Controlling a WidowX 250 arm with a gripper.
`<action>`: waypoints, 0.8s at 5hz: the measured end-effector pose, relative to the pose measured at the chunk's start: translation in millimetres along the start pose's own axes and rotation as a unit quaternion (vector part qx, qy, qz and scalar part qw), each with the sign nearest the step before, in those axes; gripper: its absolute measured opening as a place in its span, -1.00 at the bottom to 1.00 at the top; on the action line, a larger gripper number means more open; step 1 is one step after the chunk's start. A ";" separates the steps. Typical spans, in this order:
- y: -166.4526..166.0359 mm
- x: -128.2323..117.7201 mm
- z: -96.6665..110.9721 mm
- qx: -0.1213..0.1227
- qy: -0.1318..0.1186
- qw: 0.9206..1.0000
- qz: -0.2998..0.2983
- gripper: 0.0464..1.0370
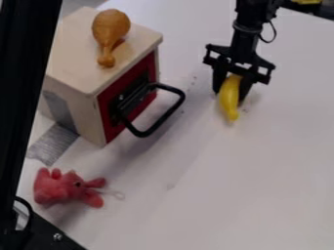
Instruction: Move the banana to the middle of the table
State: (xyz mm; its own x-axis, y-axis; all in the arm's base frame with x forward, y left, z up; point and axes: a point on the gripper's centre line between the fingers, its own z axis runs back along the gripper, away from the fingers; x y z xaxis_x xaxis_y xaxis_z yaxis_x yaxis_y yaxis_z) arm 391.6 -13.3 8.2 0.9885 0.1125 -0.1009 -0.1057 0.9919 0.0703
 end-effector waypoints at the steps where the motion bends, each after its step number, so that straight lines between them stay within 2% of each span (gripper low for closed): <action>1: -2.9 1.4 -2.4 -0.008 0.002 1.000 -0.006 0.16; 2: -3.0 0.1 -1.3 -0.006 0.007 1.000 -0.015 0.76; 3: -2.3 0.3 11.7 -0.002 -0.005 1.000 -0.024 0.93; 4: -3.2 -3.7 55.5 -0.011 -0.052 0.998 -0.038 0.93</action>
State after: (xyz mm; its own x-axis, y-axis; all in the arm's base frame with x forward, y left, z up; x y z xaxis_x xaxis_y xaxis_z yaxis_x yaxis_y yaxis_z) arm 394.4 -20.2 63.4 0.9995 0.0313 -0.0013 -0.0312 0.9985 0.0451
